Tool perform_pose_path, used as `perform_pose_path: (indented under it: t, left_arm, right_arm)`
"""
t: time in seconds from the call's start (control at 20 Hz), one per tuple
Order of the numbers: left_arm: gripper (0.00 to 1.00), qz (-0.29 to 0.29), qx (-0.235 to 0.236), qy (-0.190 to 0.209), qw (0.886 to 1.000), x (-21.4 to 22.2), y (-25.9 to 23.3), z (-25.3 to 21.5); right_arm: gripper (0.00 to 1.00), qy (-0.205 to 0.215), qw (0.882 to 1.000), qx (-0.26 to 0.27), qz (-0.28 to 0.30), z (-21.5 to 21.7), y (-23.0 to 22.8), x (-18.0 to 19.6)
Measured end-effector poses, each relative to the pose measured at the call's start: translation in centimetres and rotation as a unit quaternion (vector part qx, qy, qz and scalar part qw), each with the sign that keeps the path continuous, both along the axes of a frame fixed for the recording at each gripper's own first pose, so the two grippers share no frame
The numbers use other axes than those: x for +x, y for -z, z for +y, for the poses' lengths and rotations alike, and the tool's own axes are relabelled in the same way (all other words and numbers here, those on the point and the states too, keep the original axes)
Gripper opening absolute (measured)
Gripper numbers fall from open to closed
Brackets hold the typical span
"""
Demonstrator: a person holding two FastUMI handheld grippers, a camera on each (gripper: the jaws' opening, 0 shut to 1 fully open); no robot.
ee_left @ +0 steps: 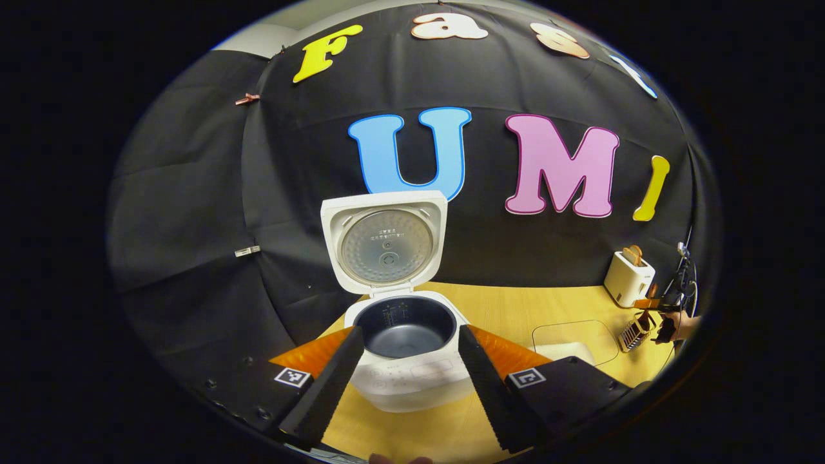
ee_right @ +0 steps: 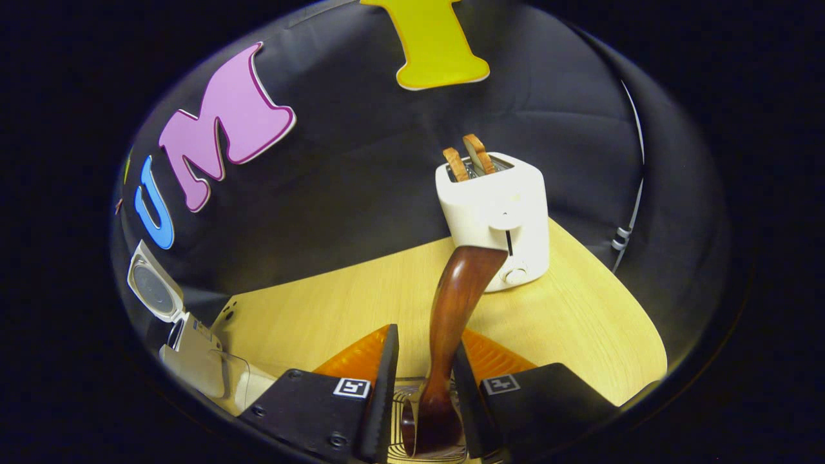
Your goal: Close the left gripper, press the button to open the rice cooker; take a wooden spoon from the chopstick holder with the right hand, scoop a spoonful of rice and pour it into the rice cooker, then put the wooden spoon back into the chopstick holder.
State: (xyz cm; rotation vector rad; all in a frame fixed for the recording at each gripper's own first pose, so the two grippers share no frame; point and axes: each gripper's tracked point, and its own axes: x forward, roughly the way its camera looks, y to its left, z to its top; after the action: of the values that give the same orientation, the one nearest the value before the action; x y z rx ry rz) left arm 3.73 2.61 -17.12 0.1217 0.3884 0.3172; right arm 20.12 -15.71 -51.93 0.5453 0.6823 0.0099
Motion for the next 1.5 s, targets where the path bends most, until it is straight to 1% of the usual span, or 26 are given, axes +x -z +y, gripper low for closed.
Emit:
perform_pose_path:
  t: [0.05, 0.1, 0.15, 0.2, 0.3, 0.45, 0.6, 0.7, 0.95, 1.15, 1.3, 1.4, 1.5]
  left_arm:
    - [0.95, 0.0, 0.0, -0.001, 1.0, -0.1, 0.0, 0.1]
    - [0.95, -0.001, -0.001, -0.001, 1.0, -0.1, -0.1, 0.1]
    - [0.95, -0.002, -0.001, -0.002, 1.0, -0.2, -0.1, 0.1]
    - [0.95, -0.002, -0.002, -0.002, 1.0, -0.2, -0.2, 0.1]
    - [0.95, -0.004, 0.0, -0.001, 1.0, -0.2, -0.4, 0.0]
    - [0.95, -0.008, -0.002, 0.0, 1.0, -0.4, -0.4, -0.1]
    - [0.95, -0.009, -0.01, 0.001, 1.0, -0.5, -0.2, -0.1]
    - [0.95, -0.013, -0.016, 0.002, 1.0, -0.4, -0.1, -0.1]
    - [0.95, -0.026, -0.021, 0.013, 0.999, -0.1, -0.4, -0.1]
    - [0.95, -0.036, -0.03, 0.015, 0.999, -0.3, -0.4, 0.3]
    - [0.95, -0.047, -0.041, 0.017, 0.998, -0.5, -0.7, 0.7]
    - [0.95, -0.052, -0.036, 0.021, 0.998, -0.5, -1.0, 1.3]
    - [0.95, -0.054, -0.028, 0.026, 0.998, -0.5, -1.3, 1.8]
  right_arm:
    - [0.43, -0.005, 1.0, -0.003, 0.009, 0.3, 0.4, -0.2]
    - [0.27, -0.013, 1.0, -0.002, 0.015, 0.3, 0.7, -0.5]
    - [0.22, -0.012, 1.0, -0.004, 0.015, 0.3, 0.9, -0.2]
    - [0.22, -0.012, 1.0, -0.002, 0.016, 0.2, 0.7, -0.2]
    - [0.17, -0.013, 1.0, -0.004, 0.013, 0.1, 0.3, -0.6]
    - [0.17, -0.015, 1.0, -0.017, -0.003, -0.5, -1.4, -1.2]
    - [0.16, 0.008, 0.999, -0.009, -0.039, -1.7, -4.6, -0.8]
    - [0.16, 0.018, 0.998, -0.011, -0.054, -2.4, -6.3, -0.7]
    - [0.16, 0.011, 0.996, -0.04, -0.079, -2.6, -10.3, -1.3]
    - [0.16, 0.004, 0.993, -0.024, -0.112, 0.3, -14.9, -1.2]
    - [0.16, -0.018, 0.99, -0.017, -0.136, 4.6, -17.9, -1.0]
    - [0.16, -0.036, 0.988, -0.015, -0.148, 8.0, -19.4, -1.0]
    - [0.16, -0.054, 0.986, -0.02, -0.155, 11.3, -19.9, -0.9]
